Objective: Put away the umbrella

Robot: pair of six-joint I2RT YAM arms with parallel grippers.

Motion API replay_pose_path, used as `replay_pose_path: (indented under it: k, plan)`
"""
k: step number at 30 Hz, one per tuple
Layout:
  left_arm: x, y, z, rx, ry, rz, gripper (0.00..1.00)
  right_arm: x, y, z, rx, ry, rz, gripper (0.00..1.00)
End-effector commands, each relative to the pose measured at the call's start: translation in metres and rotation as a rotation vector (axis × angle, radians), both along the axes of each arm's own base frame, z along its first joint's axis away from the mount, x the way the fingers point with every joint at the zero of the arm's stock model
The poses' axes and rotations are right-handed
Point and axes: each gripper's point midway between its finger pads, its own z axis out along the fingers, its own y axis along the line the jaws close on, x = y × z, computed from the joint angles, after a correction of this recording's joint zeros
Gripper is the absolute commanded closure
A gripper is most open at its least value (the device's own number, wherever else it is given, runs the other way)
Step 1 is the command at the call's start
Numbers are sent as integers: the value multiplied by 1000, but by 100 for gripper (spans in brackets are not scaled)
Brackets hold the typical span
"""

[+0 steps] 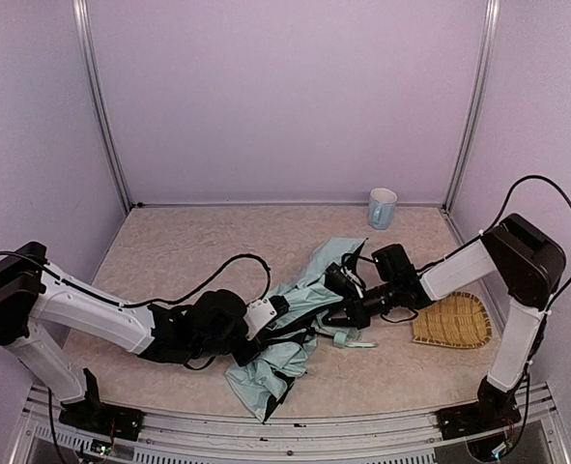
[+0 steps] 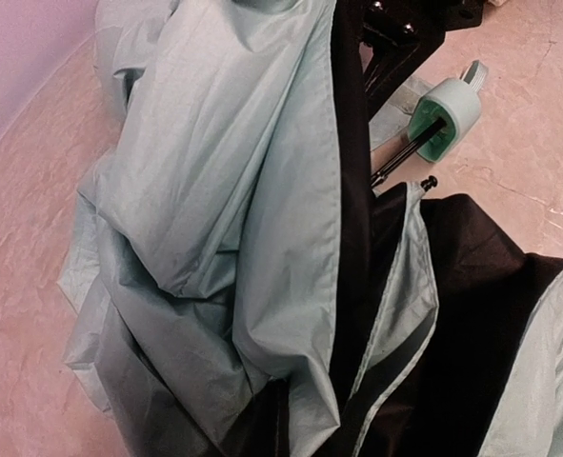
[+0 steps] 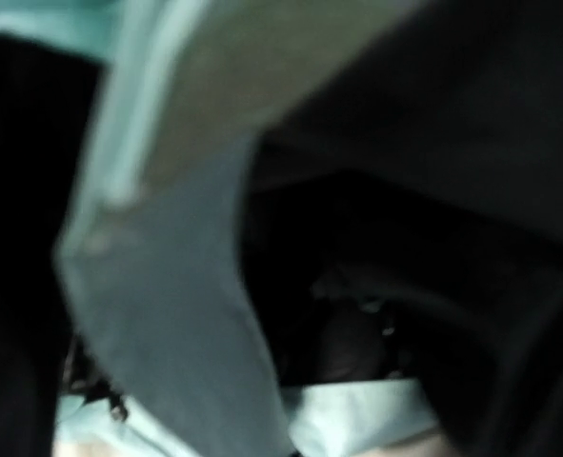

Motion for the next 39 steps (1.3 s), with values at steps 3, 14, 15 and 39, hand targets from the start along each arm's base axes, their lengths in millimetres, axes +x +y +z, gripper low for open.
replay_pose_path:
  k: [3,14,15,39]
  plan:
    - [2,10,6,-19,1,31,100,58,-28,41,-55,-148,-215,100]
    - [1,1,5,-30,7,10,100,89,-53,181,-129,-421,-332,100]
    - [1,-1,7,-35,4,4,100,86,-52,192,-112,-430,-330,100]
    - [-45,-22,155,-440,-1,-233,33,-56,19,196,-254,-88,37,100]
